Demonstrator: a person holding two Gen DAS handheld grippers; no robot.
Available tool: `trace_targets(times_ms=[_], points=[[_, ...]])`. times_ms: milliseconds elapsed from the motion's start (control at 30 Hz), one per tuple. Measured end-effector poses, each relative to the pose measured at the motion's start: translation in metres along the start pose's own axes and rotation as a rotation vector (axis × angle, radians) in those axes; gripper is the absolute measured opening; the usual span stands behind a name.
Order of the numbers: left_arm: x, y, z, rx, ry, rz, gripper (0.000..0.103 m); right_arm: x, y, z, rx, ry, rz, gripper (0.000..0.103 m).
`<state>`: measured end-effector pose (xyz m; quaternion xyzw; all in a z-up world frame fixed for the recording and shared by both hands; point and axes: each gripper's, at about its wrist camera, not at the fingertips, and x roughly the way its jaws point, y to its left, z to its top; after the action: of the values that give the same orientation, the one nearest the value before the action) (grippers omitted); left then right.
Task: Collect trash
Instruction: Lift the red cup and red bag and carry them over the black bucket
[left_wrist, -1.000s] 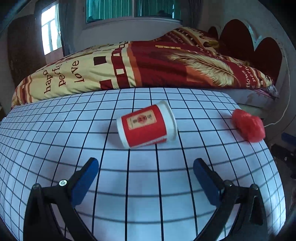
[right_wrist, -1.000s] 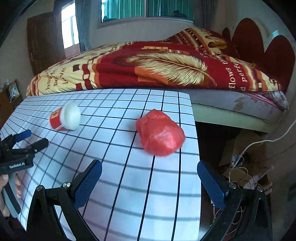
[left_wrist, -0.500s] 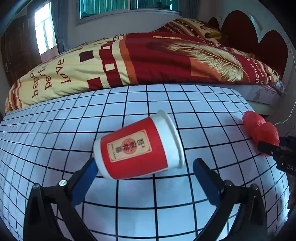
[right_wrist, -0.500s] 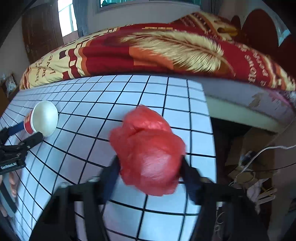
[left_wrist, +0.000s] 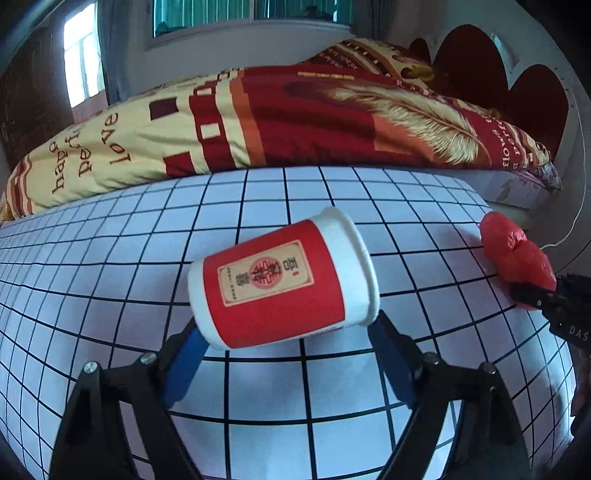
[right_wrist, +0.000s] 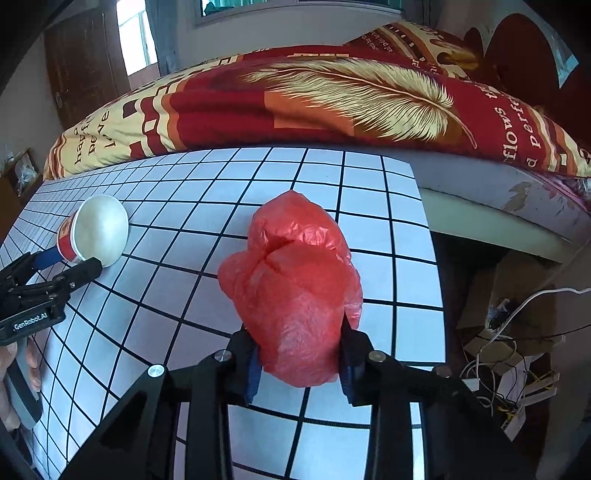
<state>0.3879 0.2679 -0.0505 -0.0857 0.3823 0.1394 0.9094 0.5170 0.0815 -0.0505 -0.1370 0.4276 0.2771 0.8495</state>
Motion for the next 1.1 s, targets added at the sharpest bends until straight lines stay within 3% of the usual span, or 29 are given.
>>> trace_targets(times_ms=[167,600,800,1100], points=[[-0.015,-0.003,-0.005,0.039,-0.051,-0.011,0.084,-0.006,-0.002,-0.006,-0.002,-0.014,-0.002,0.026],[-0.045,0.001,-0.018,0.053,-0.121,-0.024,0.084,-0.030,0.010,-0.014,-0.037,-0.057,-0.009,0.022],[-0.074,-0.007,-0.027,0.078,-0.151,-0.035,0.084,-0.062,0.016,-0.024,-0.044,-0.098,-0.003,0.022],[-0.125,-0.031,-0.047,0.131,-0.188,-0.068,0.083,-0.121,0.015,-0.066,-0.009,-0.140,0.000,0.022]])
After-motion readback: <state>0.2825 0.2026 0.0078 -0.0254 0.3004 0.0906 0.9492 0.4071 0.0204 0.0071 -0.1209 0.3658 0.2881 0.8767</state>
